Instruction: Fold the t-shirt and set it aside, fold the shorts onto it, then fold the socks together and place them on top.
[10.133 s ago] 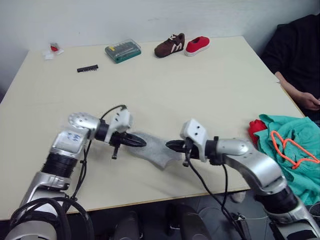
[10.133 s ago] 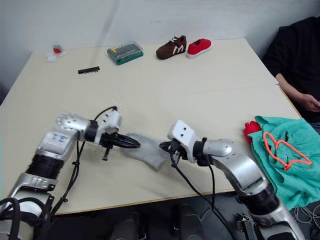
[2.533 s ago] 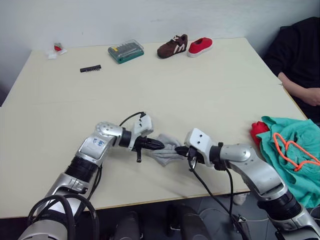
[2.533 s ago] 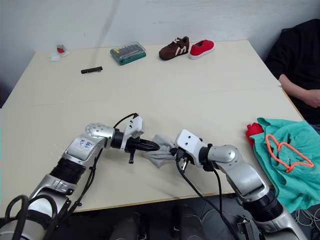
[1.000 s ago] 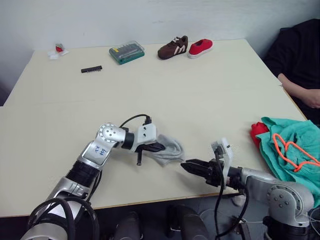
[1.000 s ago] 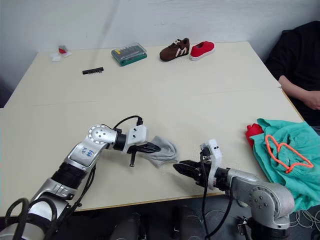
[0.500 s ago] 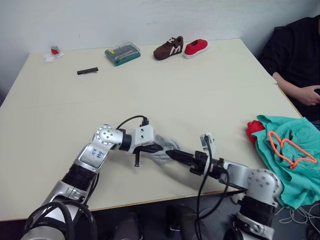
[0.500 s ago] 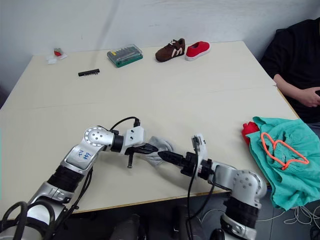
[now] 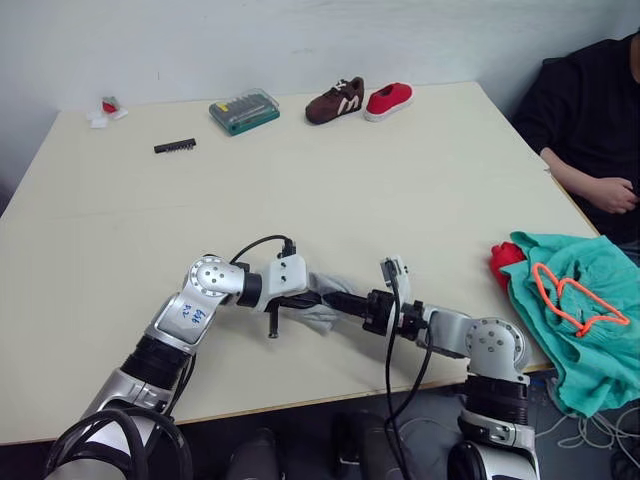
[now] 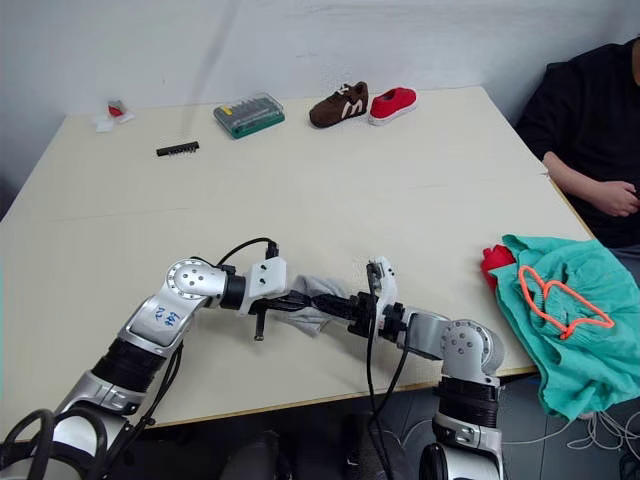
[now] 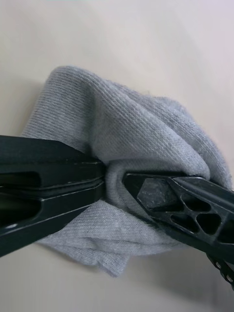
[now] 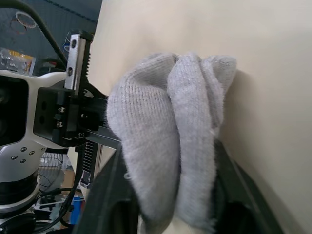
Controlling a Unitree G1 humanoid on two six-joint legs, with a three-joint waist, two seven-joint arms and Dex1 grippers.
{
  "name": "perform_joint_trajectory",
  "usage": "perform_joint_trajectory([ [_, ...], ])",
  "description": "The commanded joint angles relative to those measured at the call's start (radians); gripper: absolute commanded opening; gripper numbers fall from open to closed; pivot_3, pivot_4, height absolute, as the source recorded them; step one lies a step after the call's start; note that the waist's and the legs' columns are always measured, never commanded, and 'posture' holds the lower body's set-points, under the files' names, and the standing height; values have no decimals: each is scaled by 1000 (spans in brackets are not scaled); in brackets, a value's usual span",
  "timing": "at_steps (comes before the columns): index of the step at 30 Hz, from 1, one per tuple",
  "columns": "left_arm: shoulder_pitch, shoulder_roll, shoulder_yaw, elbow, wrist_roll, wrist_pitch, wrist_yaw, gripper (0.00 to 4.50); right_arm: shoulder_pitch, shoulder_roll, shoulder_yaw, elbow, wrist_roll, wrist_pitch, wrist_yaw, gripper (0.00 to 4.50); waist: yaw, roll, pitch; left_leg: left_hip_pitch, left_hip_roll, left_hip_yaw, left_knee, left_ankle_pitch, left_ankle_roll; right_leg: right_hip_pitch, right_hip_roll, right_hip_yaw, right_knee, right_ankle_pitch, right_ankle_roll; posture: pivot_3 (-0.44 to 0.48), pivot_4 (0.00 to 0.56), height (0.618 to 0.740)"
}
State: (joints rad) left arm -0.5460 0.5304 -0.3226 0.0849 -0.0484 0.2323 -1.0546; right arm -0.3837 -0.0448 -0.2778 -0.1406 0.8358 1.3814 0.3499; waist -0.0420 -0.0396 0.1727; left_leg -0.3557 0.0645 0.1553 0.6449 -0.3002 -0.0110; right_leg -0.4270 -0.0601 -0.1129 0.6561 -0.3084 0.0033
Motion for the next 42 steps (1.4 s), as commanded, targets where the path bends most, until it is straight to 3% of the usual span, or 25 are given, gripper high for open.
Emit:
perform_joint_trajectory([
  [1,9,-8,-2,11,-2,21,-1,0,37,-32,9,8,-27,-40,-14,301,5,-2,-1,0,0,0,0,0,0,0,0,0,0,0,0,0,150,740],
  [4,1,-26,51,-19,-99,94,-37,0,62,-72,18,-52,-12,-54,3,124,15,-2,-1,0,0,0,1,-1,1,0,-1,0,-1,0,0,0,150,740],
  [7,25,42,90,-130,-289,177,-250,876,86,-95,-31,-125,49,-44,-1,123,15,0,0,-4,0,0,1,-1,2,-2,-1,0,-2,0,1,0,150,740],
  [11,-38,54,159,-118,-379,280,-254,2159,119,-156,-140,-262,163,-3,-38,123,19,5,3,-15,-1,-2,3,0,-2,-11,-1,0,-3,0,2,0,150,740],
  [15,-187,79,271,-116,-641,557,-335,3325,209,-457,-461,-391,483,53,-66,123,30,11,12,-21,-3,-2,5,1,0,-16,-1,0,-3,0,4,0,150,740],
  [18,-232,51,317,-131,-730,634,-299,4378,348,-656,-645,-317,734,-6,-132,122,37,11,12,-19,-4,-2,3,1,0,-14,0,0,-5,0,6,0,150,740],
  [19,-240,41,329,-133,-749,648,-286,4500,399,-713,-719,-273,786,-22,-150,122,38,11,13,-17,-3,-2,1,1,0,-13,1,0,-6,-1,6,0,150,740],
  [23,-245,-1,340,-151,-760,641,-229,4500,561,-864,-919,-96,777,-71,-192,122,38,7,15,-15,-3,-2,1,1,0,-11,2,1,-7,-1,6,0,150,740],
  [27,-222,-18,303,-147,-702,567,-207,4500,630,-890,-983,89,681,-144,-190,122,39,4,17,-15,-2,-2,1,0,2,-8,4,2,-14,3,12,0,150,740],
  [41,-237,-35,298,-150,-687,543,-146,4500,511,-741,-706,412,285,-428,-161,122,41,10,17,-15,-2,-1,1,2,2,-5,4,3,-19,5,13,0,150,740],
  [42,-236,-33,298,-153,-687,544,-143,4500,510,-733,-695,422,267,-442,-145,854,41,10,17,-15,-2,-1,1,2,2,-5,4,3,-19,5,13,0,150,740],
])
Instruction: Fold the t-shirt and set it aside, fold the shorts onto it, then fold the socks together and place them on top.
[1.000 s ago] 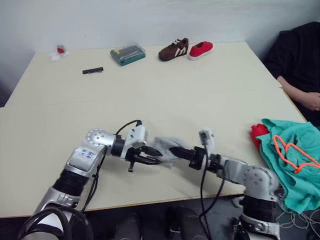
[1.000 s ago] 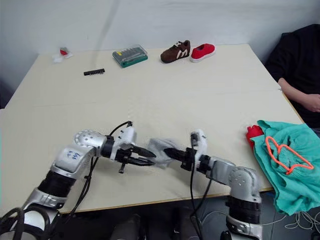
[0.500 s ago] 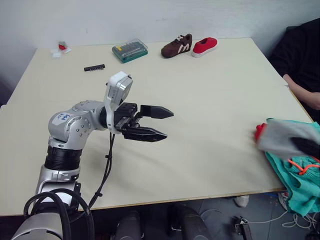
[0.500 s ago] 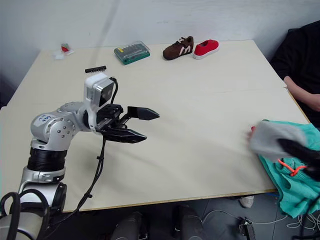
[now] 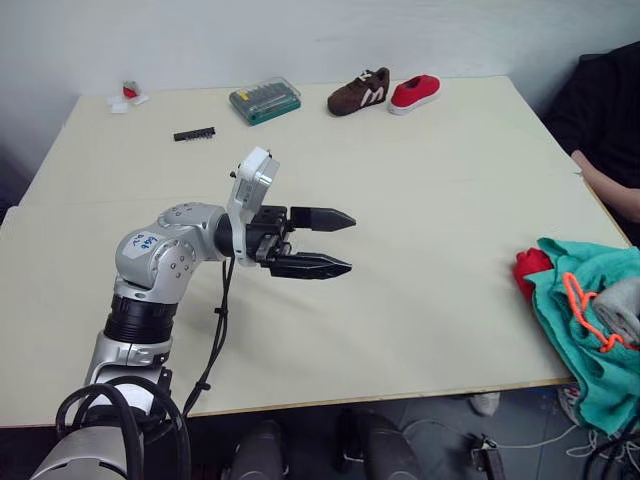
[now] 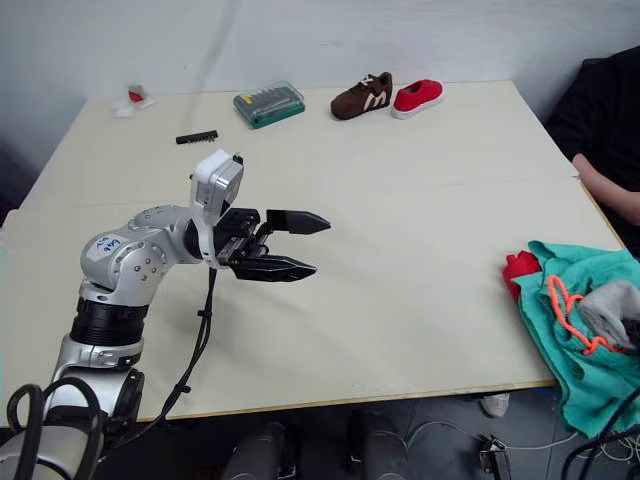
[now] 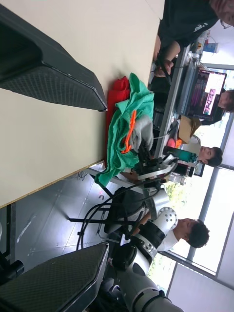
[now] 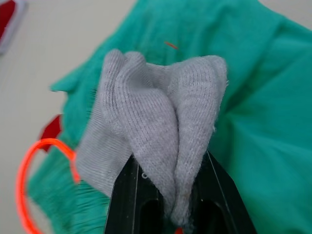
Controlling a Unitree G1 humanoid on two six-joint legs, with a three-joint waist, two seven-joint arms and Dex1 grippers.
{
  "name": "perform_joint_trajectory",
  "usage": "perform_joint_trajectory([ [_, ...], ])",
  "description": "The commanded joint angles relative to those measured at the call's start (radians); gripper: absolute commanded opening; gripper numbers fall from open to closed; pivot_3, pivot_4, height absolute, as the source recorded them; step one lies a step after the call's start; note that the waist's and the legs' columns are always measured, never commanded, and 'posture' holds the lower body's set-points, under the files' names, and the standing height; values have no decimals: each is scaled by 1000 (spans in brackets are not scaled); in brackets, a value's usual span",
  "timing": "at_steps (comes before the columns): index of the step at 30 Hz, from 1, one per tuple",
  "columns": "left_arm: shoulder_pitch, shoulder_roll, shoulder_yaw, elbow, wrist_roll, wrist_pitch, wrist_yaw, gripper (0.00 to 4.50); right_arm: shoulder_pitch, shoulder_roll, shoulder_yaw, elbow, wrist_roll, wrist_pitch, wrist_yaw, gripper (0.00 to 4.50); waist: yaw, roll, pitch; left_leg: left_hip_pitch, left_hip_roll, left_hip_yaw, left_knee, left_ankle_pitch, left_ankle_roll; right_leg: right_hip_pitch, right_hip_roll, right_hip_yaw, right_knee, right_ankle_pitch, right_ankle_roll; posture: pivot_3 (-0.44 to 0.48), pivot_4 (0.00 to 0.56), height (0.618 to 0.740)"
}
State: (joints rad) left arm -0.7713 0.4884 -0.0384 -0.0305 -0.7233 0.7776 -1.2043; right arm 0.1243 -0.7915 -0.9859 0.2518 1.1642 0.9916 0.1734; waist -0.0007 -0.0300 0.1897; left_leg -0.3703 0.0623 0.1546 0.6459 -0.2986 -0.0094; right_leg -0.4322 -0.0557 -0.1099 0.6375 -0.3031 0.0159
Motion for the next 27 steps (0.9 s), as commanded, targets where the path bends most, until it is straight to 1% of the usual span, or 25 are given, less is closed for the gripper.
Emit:
perform_joint_trajectory([
  [1,-8,10,13,-41,-12,-1,9,4500,2,22,19,30,-73,-62,45,1102,-1,0,0,0,0,0,0,0,0,0,0,0,0,0,0,0,150,740],
  [5,-2,12,18,-43,-9,-7,25,4500,41,79,4,-46,-81,-86,60,2521,0,0,0,1,0,0,0,0,0,1,0,0,0,0,0,0,150,740],
  [6,-3,13,19,-38,-9,-6,26,4500,81,85,-5,-92,-94,-90,66,2802,0,0,0,1,1,0,0,0,0,1,0,0,0,0,0,0,150,740],
  [7,-4,19,17,-32,-8,0,23,4500,130,87,-28,-143,-94,-85,77,3195,0,2,-1,1,1,0,0,0,0,1,0,0,0,0,0,0,150,740],
  [8,-7,27,15,-25,-8,7,19,4500,186,86,-52,-193,-94,-84,100,3451,0,3,-1,1,0,0,0,0,0,1,0,0,0,0,0,0,150,740],
  [9,-11,34,14,-16,-10,15,12,4500,234,85,-70,-235,-96,-84,123,3839,2,3,-1,1,0,0,-1,0,-1,1,0,0,0,0,0,0,150,740],
  [10,-16,44,14,-5,-14,26,3,4500,291,82,-95,-273,-95,-82,157,4208,2,4,-1,1,1,0,-1,-1,-1,1,0,0,0,0,1,0,150,740],
  [11,-21,56,11,8,-12,34,-6,4500,370,73,-117,-314,-112,-88,211,4483,6,6,0,1,1,0,-1,-1,-1,1,1,0,0,-1,2,0,150,740],
  [13,-24,79,1,37,19,15,-17,4500,523,65,-152,-376,-171,-136,331,4483,9,7,-1,1,0,0,-2,-1,-1,0,0,0,-1,-1,2,0,150,740],
  [16,-15,130,-2,70,40,-1,-67,4500,709,64,-228,-381,-280,-274,520,4483,9,8,-1,1,0,0,-1,-3,0,1,0,0,-1,-2,4,0,150,740],
  [19,-5,203,4,73,35,10,-138,4500,845,78,-298,-355,-406,-538,757,4483,-2,7,0,1,1,1,0,-8,5,1,1,1,-2,-2,4,0,150,740],
  [20,-2,230,12,71,23,22,-169,4500,872,79,-329,-339,-418,-596,827,4483,-4,7,0,1,1,1,0,-9,6,1,1,1,-3,-2,4,0,150,740],
  [21,-2,256,22,74,11,32,-199,4500,886,65,-374,-313,-398,-609,876,4483,-4,7,0,1,1,1,-1,-11,4,1,2,1,-5,-3,4,0,150,740],
  [23,-12,281,45,90,4,29,-216,4500,902,23,-452,-258,-337,-571,933,4483,-4,6,1,1,3,0,-1,-11,2,3,6,2,-9,-2,2,0,150,740],
  [25,-37,290,63,115,0,41,-212,4500,920,-4,-489,-233,-312,-546,994,4483,-2,6,1,2,3,0,0,-12,2,3,6,3,-9,-1,1,0,150,740],
  [27,-52,288,74,135,-4,52,-209,4500,922,-18,-495,-225,-311,-542,1032,4483,0,6,1,2,3,-1,0,-10,5,3,6,3,-9,0,-3,0,150,740],
])
